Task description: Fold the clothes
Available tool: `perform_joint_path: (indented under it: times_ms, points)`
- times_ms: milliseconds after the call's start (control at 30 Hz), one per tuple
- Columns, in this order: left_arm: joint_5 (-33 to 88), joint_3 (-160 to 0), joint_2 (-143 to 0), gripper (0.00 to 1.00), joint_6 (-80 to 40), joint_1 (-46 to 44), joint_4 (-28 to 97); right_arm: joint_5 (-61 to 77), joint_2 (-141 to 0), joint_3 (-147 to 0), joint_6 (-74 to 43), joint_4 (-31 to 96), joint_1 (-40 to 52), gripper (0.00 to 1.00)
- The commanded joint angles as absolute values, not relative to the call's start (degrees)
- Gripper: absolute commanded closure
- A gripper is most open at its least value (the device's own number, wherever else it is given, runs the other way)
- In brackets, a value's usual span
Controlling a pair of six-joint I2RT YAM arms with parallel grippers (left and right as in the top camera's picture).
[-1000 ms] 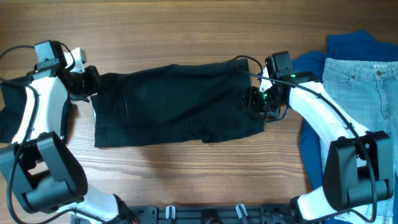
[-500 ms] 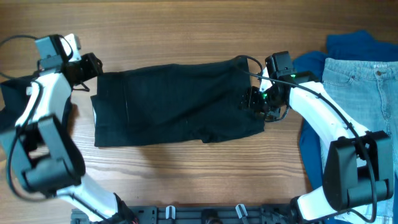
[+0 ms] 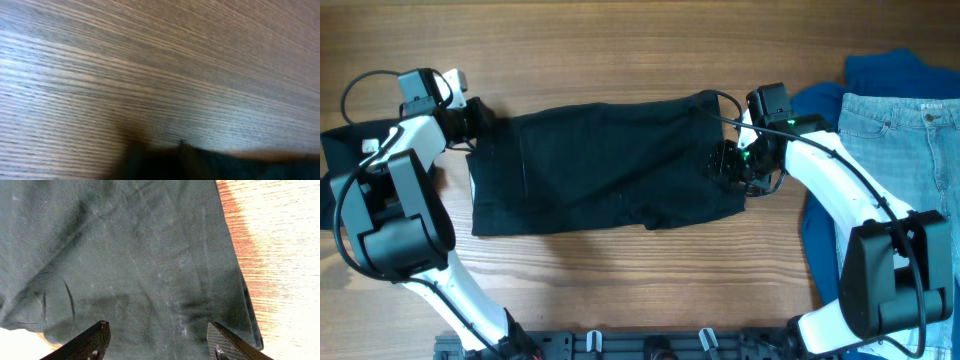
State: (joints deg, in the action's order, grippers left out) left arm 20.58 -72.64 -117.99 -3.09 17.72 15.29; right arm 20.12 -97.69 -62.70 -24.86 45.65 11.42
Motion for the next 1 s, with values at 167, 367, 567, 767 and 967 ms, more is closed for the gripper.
perform_joint_path:
  times_ms: [167,367,567,767,967]
  points:
    - [29.1,-72.66,-111.37,0.96,-3.9,18.7,20.36,17.96,-98.45,-62.67,-24.58,45.87,11.16,0.33]
    - [23.03,-72.66,-100.01,0.96,-3.38,18.92,33.21,13.72,-98.45,-62.67,-24.86,43.7,7.51,0.33]
    - [17.3,-72.66,-92.4,0.96,-3.27,18.92,42.15,17.39,-98.45,-62.65,-16.67,34.94,5.87,0.35]
    - [17.04,-72.66,-91.66,0.96,-3.27,18.85,43.83,18.13,-98.48,-62.65,-16.69,27.22,5.87,0.33]
    - [17.04,-72.66,-91.66,0.96,-3.27,18.85,43.81,23.53,-103.79,-62.65,-28.25,14.83,5.93,0.31]
